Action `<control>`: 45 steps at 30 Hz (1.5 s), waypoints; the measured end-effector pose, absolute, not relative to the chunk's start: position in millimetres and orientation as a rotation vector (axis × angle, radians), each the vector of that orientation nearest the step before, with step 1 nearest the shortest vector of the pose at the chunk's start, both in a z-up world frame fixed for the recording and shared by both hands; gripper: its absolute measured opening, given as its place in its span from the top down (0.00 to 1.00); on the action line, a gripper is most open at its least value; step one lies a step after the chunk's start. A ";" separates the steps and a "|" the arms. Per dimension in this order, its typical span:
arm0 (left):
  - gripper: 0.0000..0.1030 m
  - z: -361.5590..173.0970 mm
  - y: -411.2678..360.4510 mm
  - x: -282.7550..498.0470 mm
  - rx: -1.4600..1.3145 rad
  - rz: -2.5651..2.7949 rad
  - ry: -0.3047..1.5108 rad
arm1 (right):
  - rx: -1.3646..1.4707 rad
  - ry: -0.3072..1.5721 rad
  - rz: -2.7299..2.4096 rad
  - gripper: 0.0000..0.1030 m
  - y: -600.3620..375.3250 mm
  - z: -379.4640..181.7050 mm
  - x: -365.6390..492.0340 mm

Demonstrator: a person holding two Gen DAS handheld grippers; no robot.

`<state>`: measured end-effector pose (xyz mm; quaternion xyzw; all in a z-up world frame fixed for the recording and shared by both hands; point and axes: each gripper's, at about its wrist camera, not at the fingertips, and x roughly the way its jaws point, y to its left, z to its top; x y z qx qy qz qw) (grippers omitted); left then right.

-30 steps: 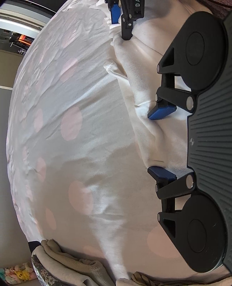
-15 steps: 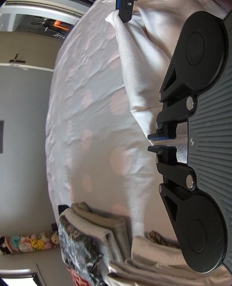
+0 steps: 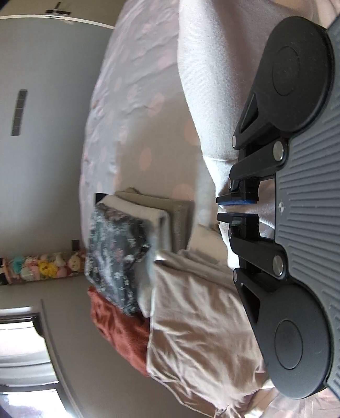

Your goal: Fold clothes

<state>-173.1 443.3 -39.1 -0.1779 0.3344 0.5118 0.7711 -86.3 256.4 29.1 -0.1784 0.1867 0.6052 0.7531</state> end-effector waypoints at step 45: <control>0.61 -129.3 488.5 -120.7 -0.393 0.706 1.057 | -0.592 0.745 1.207 0.50 283.8 -120.4 71.9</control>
